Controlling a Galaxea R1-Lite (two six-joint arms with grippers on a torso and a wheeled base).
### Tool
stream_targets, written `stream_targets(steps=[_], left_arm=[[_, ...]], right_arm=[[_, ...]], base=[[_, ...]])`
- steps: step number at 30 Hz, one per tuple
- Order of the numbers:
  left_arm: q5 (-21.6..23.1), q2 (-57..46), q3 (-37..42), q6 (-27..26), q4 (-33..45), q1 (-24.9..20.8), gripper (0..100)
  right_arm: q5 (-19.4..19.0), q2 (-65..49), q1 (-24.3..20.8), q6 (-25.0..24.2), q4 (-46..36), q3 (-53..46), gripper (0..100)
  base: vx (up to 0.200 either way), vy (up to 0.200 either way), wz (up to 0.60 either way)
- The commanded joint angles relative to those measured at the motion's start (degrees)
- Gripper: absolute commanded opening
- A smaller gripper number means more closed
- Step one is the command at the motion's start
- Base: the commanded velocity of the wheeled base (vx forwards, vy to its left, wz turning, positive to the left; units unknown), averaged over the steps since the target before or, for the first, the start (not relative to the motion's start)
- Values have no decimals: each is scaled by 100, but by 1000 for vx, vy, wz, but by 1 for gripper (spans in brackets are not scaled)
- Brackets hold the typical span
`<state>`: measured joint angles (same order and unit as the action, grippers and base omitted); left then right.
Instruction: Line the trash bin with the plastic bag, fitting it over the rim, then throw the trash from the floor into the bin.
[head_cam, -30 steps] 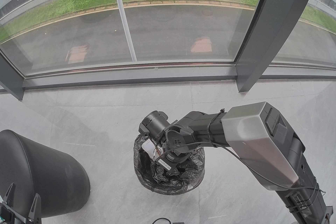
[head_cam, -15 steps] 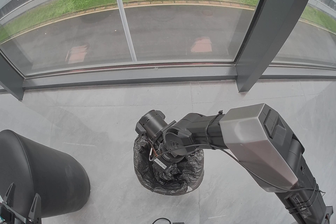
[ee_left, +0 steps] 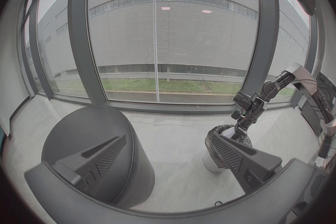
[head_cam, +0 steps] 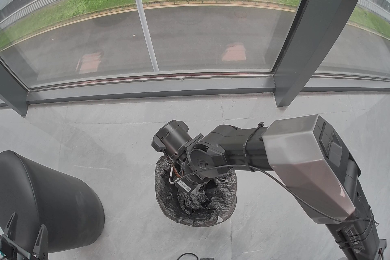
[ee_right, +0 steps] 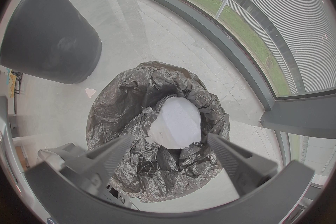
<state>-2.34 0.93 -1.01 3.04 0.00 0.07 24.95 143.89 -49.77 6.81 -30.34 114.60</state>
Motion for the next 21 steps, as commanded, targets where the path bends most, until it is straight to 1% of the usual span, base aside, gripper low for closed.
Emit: stream_targets(steps=[1,10,21], left_arm=[[-3,-93,48,4,0,1,100],[-3,-93,48,4,0,1,100],[-3,-93,48,13,0,1,100]], right_arm=[[1,-36,-24,4,2,-1,0],[1,-1,-41,-5,20,-1,0],[1,184,-50,-13,398,-1,0]], base=[[0,0,0],[0,0,0],[0,0,0]])
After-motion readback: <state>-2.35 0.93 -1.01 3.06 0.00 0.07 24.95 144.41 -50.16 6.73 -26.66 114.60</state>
